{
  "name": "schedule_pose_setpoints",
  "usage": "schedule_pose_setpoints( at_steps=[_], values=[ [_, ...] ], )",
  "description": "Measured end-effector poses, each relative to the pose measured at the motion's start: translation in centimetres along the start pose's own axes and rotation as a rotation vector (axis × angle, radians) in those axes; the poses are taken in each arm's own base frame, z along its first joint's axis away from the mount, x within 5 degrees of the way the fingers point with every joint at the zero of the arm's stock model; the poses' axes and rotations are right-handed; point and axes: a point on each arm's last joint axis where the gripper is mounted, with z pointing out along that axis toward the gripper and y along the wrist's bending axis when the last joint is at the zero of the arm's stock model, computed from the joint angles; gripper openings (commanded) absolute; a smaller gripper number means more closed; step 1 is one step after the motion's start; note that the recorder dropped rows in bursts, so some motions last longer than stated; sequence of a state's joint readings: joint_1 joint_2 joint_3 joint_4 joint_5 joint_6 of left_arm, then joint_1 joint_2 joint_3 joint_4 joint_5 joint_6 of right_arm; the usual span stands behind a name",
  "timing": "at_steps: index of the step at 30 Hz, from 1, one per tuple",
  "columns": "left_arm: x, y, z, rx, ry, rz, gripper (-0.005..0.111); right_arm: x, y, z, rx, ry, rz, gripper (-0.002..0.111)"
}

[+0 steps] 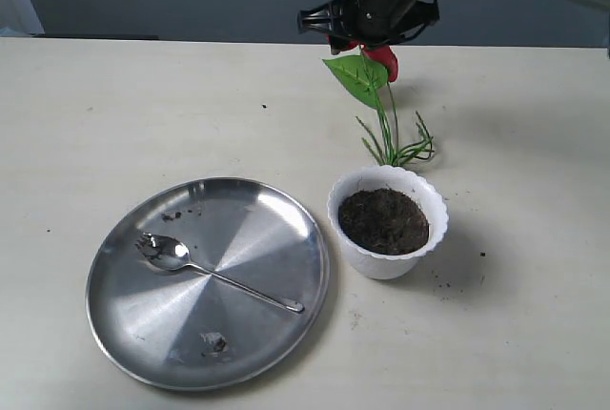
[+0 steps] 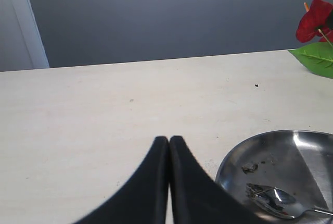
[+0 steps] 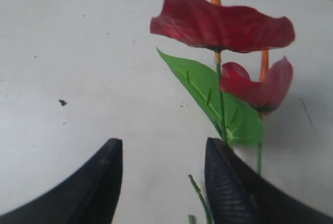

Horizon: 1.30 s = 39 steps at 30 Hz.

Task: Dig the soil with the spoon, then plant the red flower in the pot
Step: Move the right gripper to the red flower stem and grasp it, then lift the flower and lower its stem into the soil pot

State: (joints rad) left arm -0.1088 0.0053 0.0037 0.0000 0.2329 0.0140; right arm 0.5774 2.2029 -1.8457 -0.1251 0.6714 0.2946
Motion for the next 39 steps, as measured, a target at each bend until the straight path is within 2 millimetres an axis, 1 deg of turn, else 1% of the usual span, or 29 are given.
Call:
schedule_pose_setpoints(
  at_steps=[5,9,13,19,21,26,27,28,29,31,32,33,36,39],
  values=[
    [0.0,0.0,0.0,0.0,0.0,0.0,0.0,0.8,-0.1,2.9,0.003,0.0,0.001,0.048],
    [0.0,0.0,0.0,0.0,0.0,0.0,0.0,1.7,-0.6,5.0,0.058,0.017,-0.002,0.048],
    [0.0,0.0,0.0,0.0,0.0,0.0,0.0,1.9,-1.1,5.5,0.115,0.007,-0.024,0.048],
    [0.0,0.0,0.0,0.0,0.0,0.0,0.0,1.0,-1.4,4.8,0.139,-0.043,-0.033,0.048],
    [0.0,0.0,0.0,0.0,0.0,0.0,0.0,1.2,-1.8,5.4,0.153,-0.041,-0.029,0.048],
    [0.0,0.0,0.0,0.0,0.0,0.0,0.0,2.6,-2.2,7.6,0.167,0.007,-0.034,0.048],
    [0.0,0.0,0.0,0.0,0.0,0.0,0.0,2.7,-2.2,7.8,0.166,0.01,-0.035,0.045],
    [0.0,0.0,0.0,0.0,0.0,0.0,0.0,3.0,-2.4,8.2,0.17,0.018,-0.036,0.036],
    [0.0,0.0,0.0,0.0,0.0,0.0,0.0,3.2,-2.4,8.5,0.172,0.026,-0.037,0.029],
    [0.0,0.0,0.0,0.0,0.0,0.0,0.0,3.5,-2.5,8.9,0.174,0.034,-0.036,0.01],
    [0.0,0.0,0.0,0.0,0.0,0.0,0.0,3.5,-2.5,8.9,0.174,0.034,-0.036,0.002],
    [0.0,0.0,0.0,0.0,0.0,0.0,0.0,3.5,-2.6,9.0,0.176,0.036,-0.035,0.0],
    [0.0,0.0,0.0,0.0,0.0,0.0,0.0,3.2,-2.6,8.6,0.175,0.027,-0.034,0.0],
    [0.0,0.0,0.0,0.0,0.0,0.0,0.0,2.3,-2.6,7.4,0.171,-0.006,-0.032,0.0]
  ],
)
